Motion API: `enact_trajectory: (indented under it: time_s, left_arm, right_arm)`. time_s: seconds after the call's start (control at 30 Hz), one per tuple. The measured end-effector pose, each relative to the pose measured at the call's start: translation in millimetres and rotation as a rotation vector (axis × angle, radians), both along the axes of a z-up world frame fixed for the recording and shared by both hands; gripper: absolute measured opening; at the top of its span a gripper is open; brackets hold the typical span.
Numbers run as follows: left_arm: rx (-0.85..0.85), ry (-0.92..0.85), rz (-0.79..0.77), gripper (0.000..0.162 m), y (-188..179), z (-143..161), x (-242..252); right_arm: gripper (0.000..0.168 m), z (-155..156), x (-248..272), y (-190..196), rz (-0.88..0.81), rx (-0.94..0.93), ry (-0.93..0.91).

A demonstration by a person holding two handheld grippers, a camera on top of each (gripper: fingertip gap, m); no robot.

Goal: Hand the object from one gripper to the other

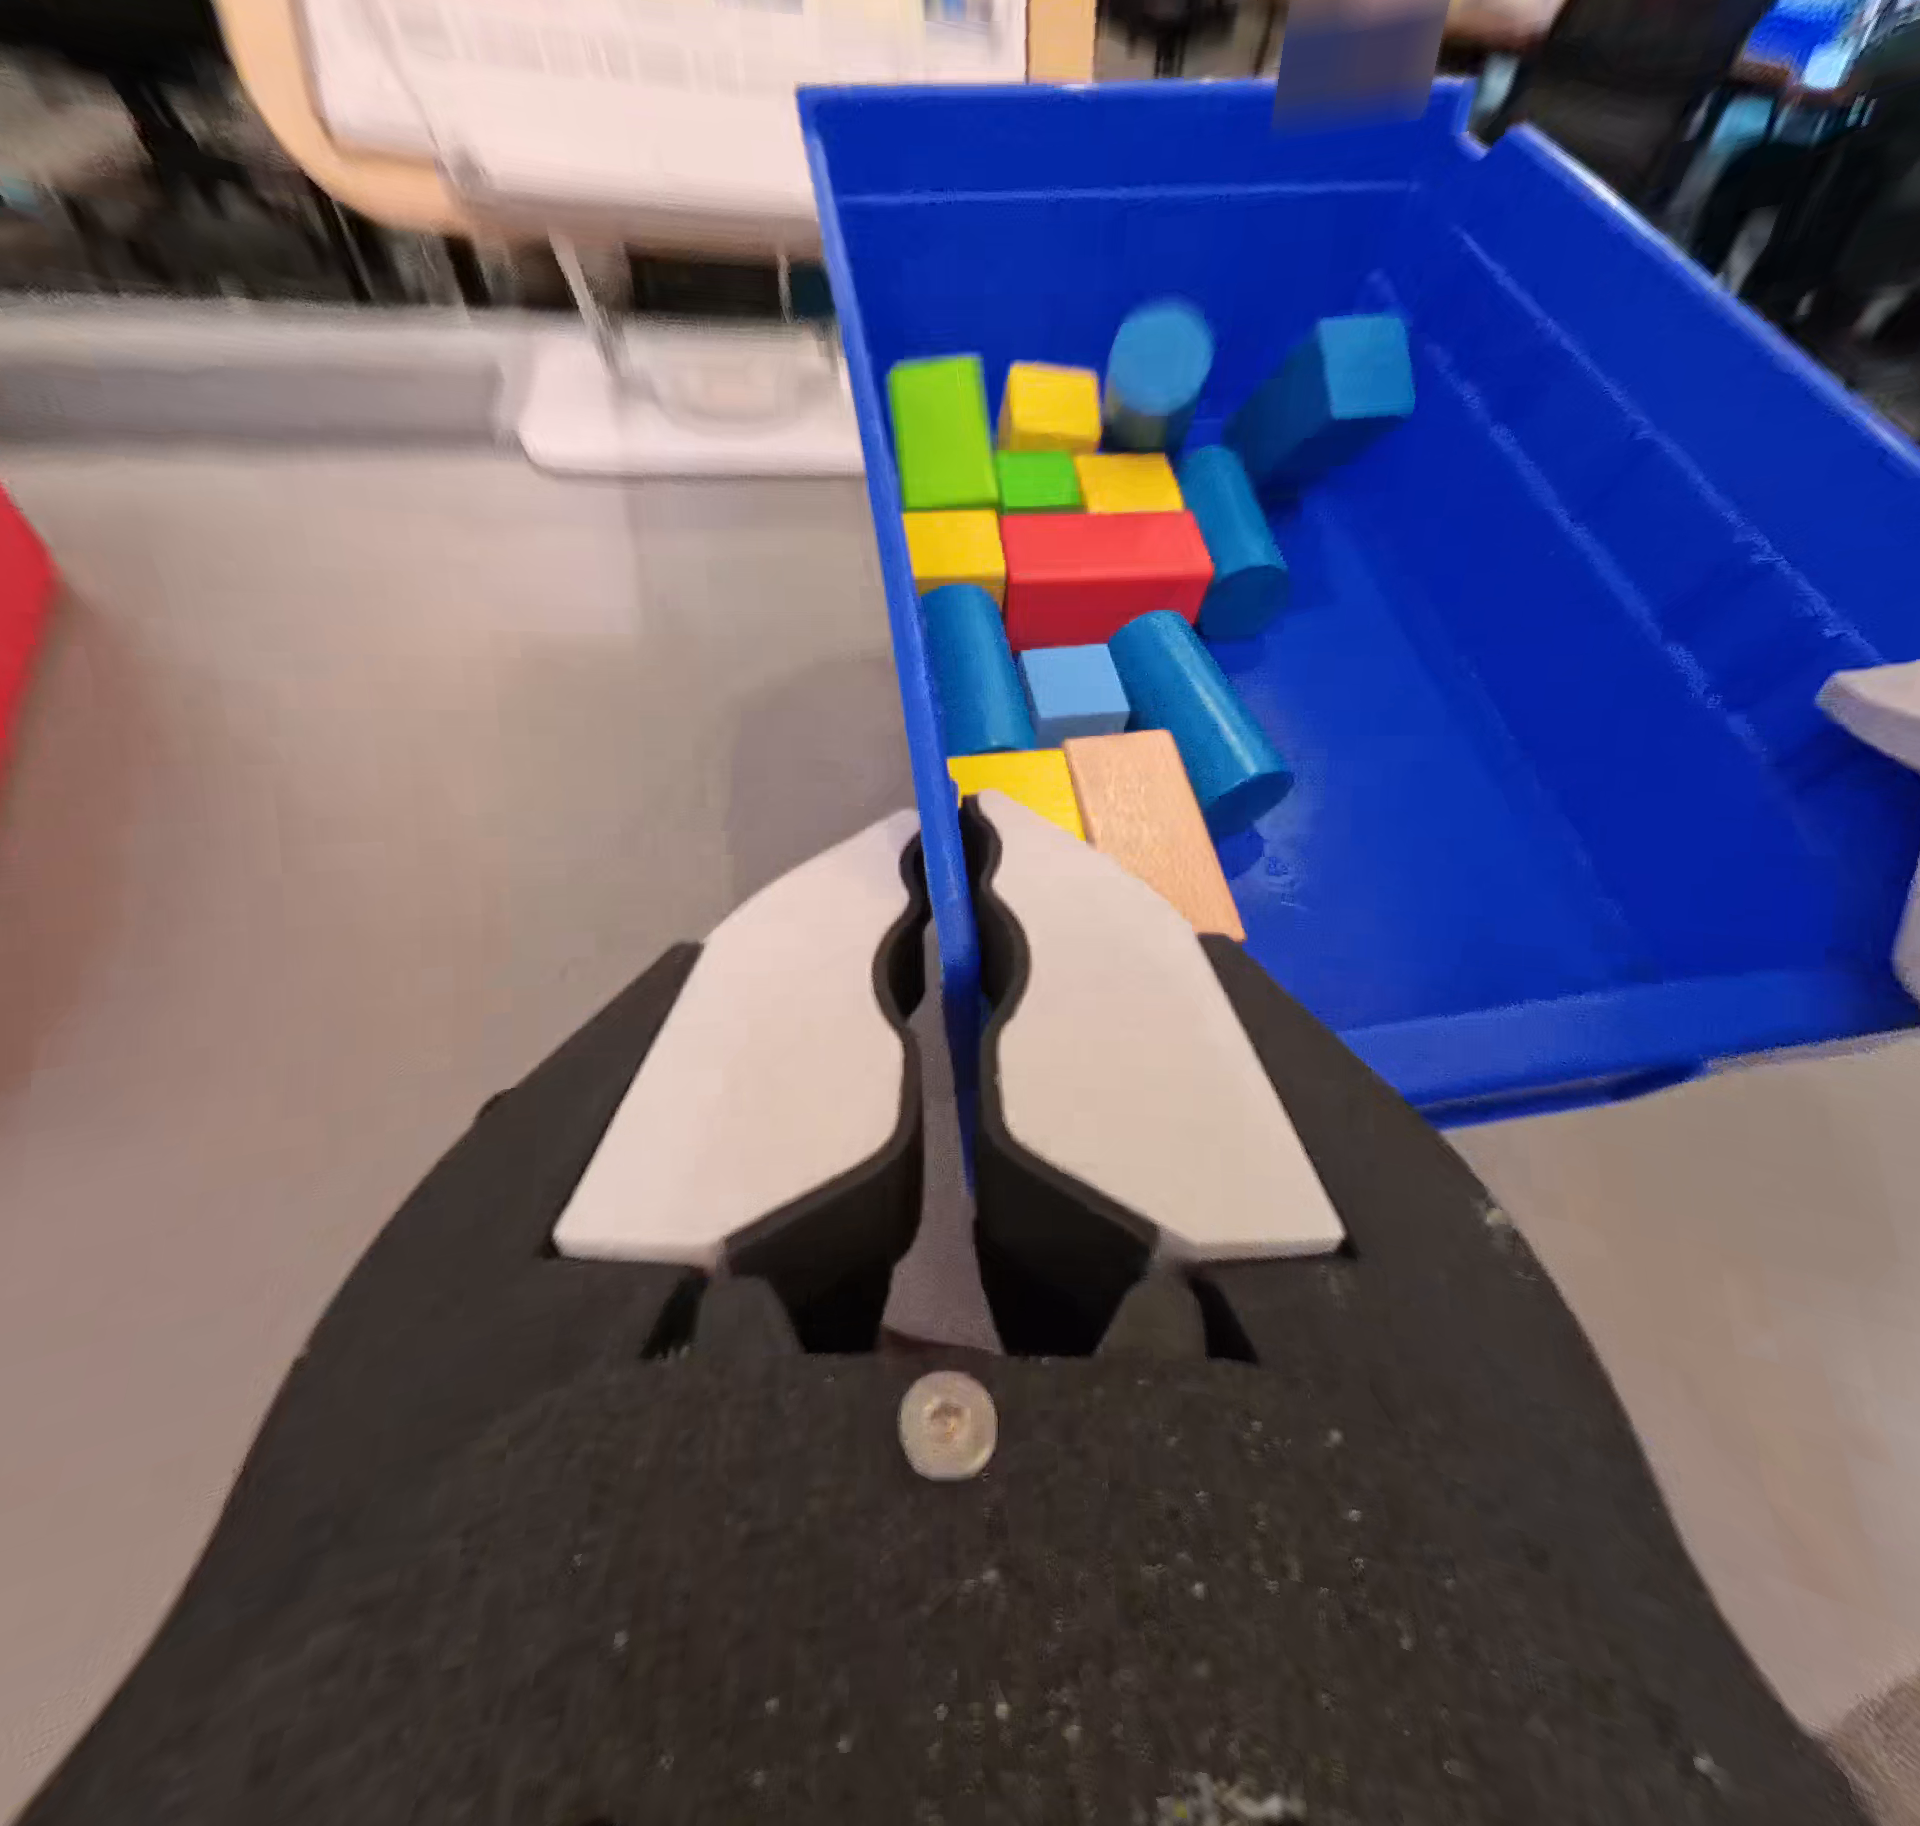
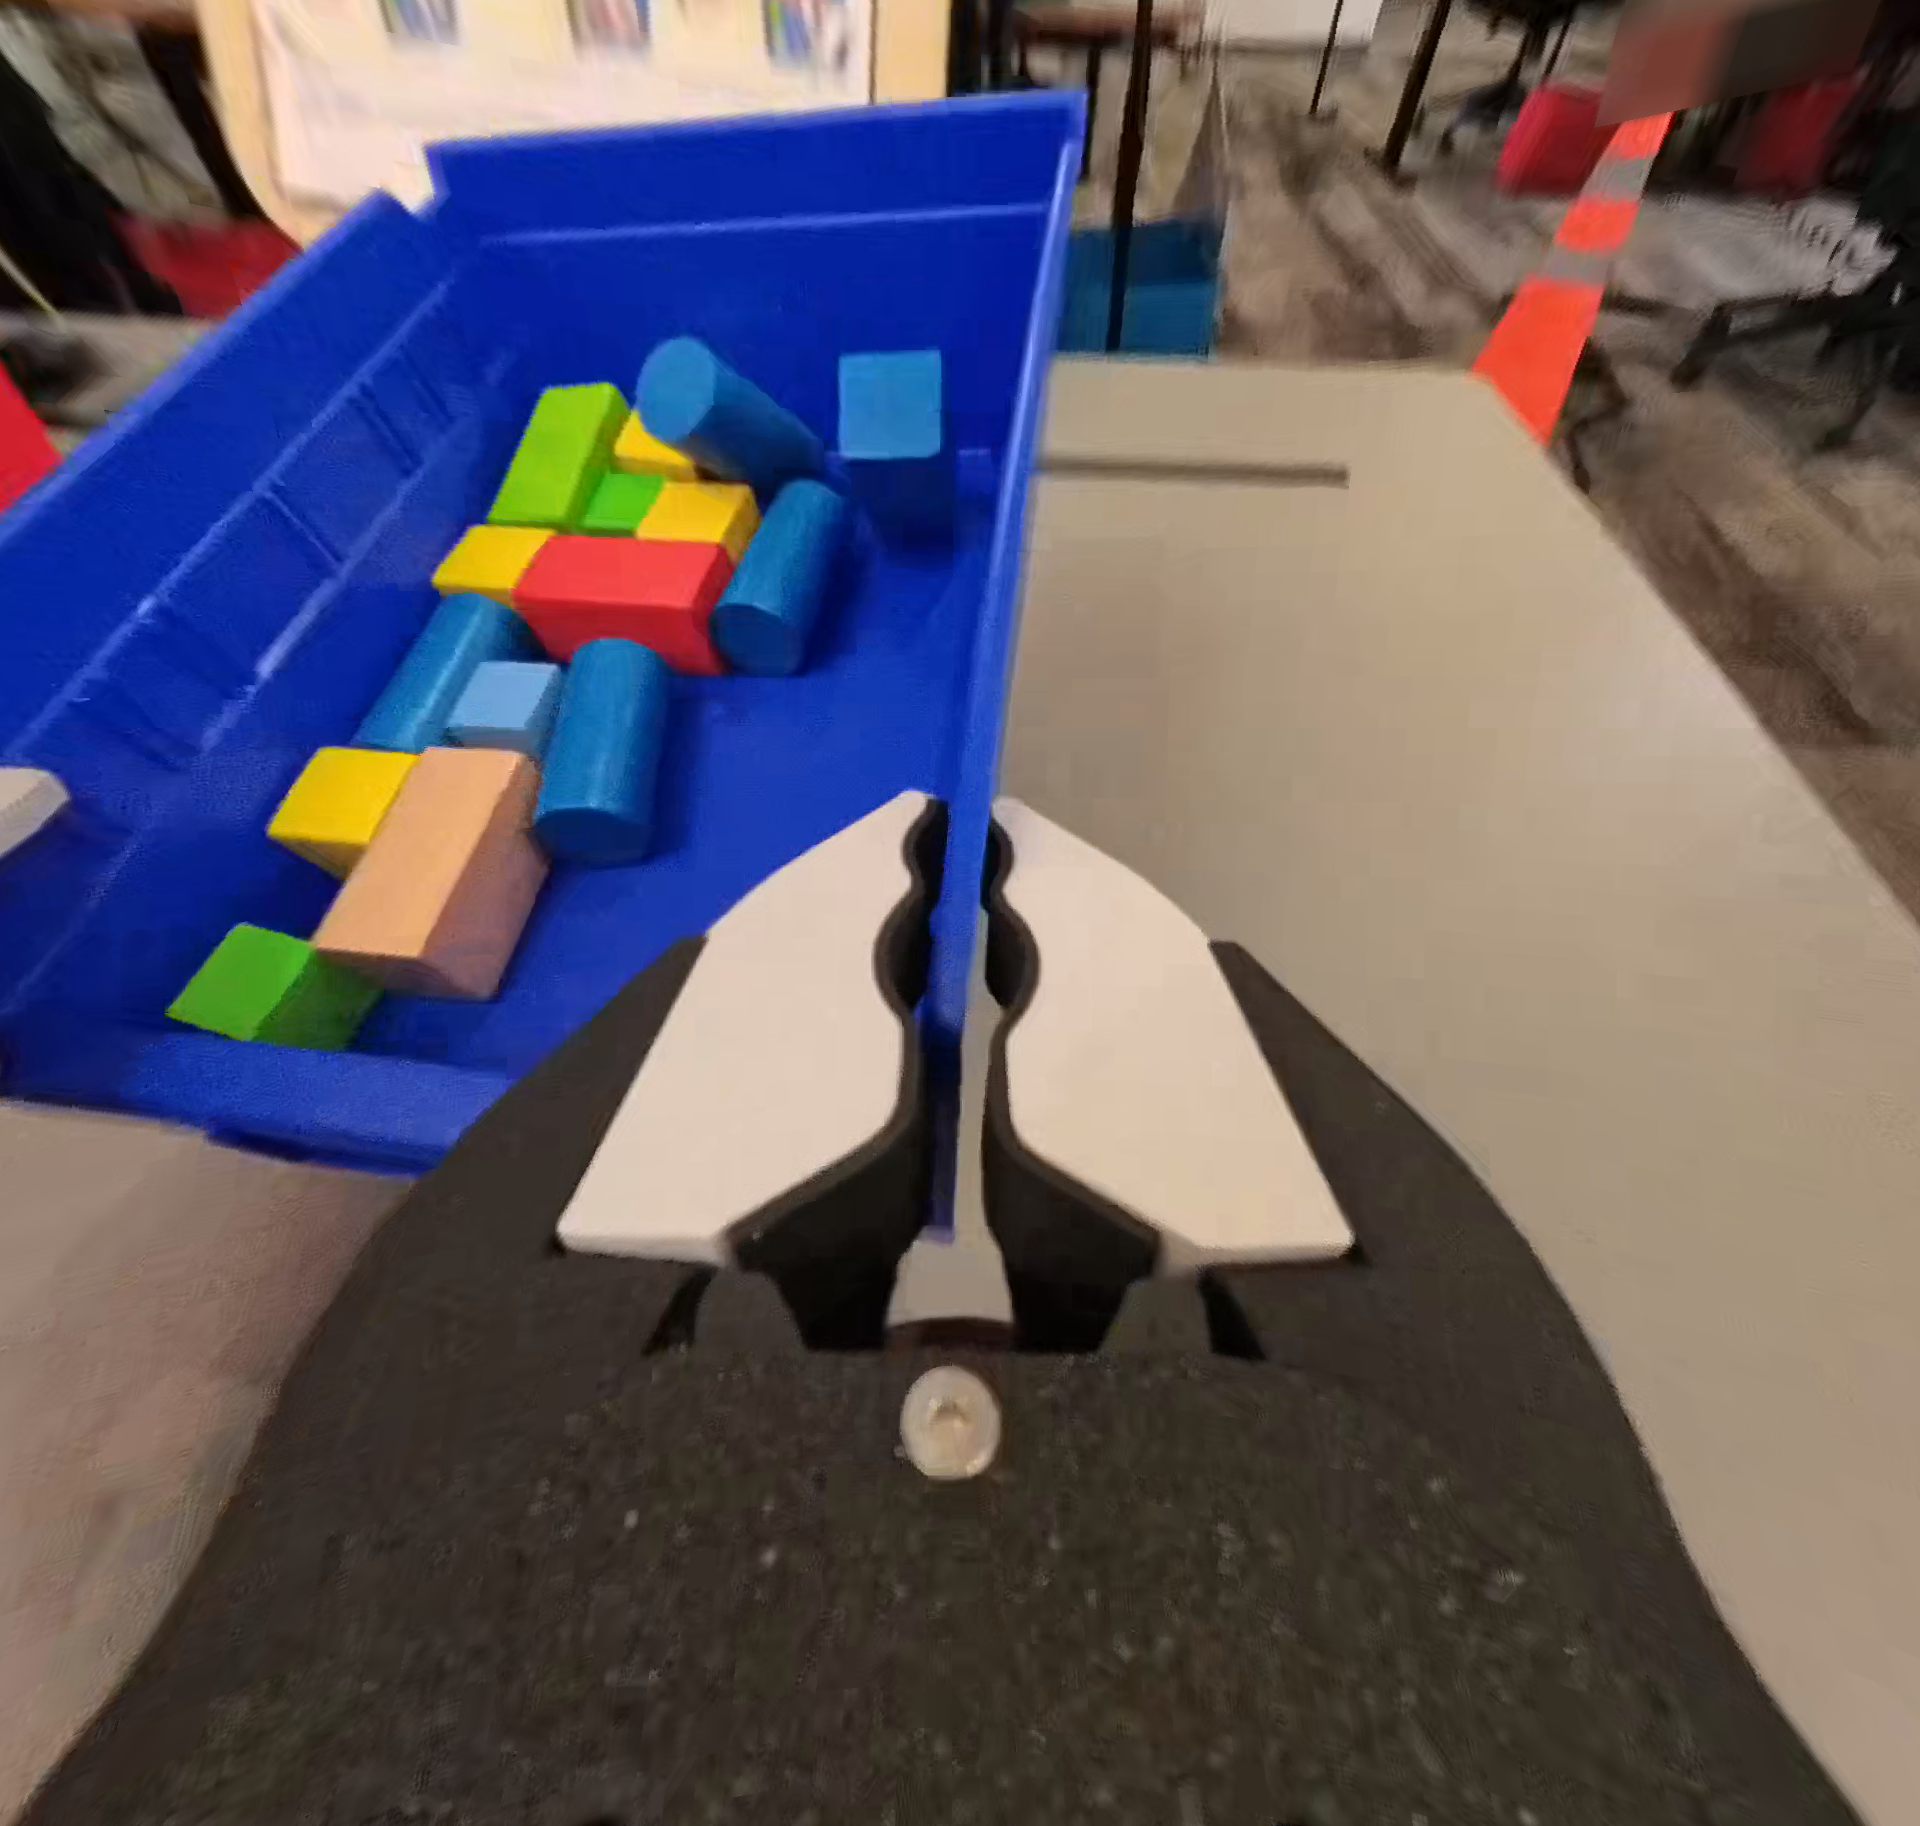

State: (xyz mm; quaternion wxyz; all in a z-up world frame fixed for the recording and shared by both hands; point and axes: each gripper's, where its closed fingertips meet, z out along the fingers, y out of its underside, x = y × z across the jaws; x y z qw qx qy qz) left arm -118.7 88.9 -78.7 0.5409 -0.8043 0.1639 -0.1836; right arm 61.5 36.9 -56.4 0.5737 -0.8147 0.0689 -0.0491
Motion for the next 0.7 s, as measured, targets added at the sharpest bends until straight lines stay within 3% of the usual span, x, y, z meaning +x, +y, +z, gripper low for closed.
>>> enact_trajectory:
  time_s: [0.1, 0.23, 0.3, 0.37, 0.5, 0.57, 0.7]
  left_arm:
    - [-0.104, -0.02, -0.026, 0.002, 5, -23, 9]
    - [0.173, -0.049, -0.017, 0.003, 4, 42, 8]
    - [0.272, -0.026, -0.013, 0.003, 3, 68, 4]
    - [0.256, -0.007, -0.023, 0.004, 6, 65, 4]
    - [0.107, 0.037, -0.033, 0.003, 12, 19, 6]
    - [0.091, 0.075, -0.041, 0.003, 10, 10, 13]
    - [0.279, 0.157, -0.089, 0.003, 0, 57, 41]
  right_arm:
    - [0.005, -20, 8, 8, -0.023, -0.089, 0.051]
    - [0.005, 42, 10, 7, -0.022, 0.124, -0.048]
    - [0.005, 58, 8, 3, 0.016, 0.19, -0.015]
    - [0.005, 47, 7, 0, 0.019, 0.197, 0.023]
    - [0.005, -16, 5, 2, -0.021, 0.086, 0.113]
    - [0.005, -38, 10, 4, -0.03, 0.023, 0.176]
    - [0.005, -28, 30, -3, -0.088, 0.134, 0.261]
